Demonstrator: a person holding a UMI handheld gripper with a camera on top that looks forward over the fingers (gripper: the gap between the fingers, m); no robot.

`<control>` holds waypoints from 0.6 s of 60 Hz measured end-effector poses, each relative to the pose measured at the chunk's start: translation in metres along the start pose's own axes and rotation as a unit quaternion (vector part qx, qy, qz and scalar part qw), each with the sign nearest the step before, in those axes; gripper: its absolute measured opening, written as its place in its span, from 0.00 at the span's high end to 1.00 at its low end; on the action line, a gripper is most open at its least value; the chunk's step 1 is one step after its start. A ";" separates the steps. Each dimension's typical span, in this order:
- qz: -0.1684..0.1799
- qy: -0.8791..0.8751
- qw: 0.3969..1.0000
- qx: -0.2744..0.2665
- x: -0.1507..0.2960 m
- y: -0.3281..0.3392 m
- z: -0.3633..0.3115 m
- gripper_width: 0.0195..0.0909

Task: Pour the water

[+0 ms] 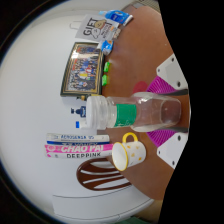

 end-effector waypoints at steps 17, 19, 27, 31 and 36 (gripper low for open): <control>0.002 0.197 0.974 -0.111 0.083 -0.006 0.042 0.68; 0.006 0.237 0.963 -0.128 0.096 -0.009 0.045 0.68; 0.011 0.416 0.892 -0.179 0.134 -0.025 0.043 0.68; 0.010 0.498 0.844 -0.198 0.143 -0.037 0.034 0.68; 0.010 0.590 0.779 -0.210 0.146 -0.053 0.020 0.68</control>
Point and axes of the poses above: the point between the fingertips, and its own axes, seen from behind it with the camera up: z to the right, x up, y backward, against the way the camera looks, the point moved 3 cm from there along y, backward, against the way the camera looks, and after that the axes turned 3 degrees about -x, right-handed, at the moved point
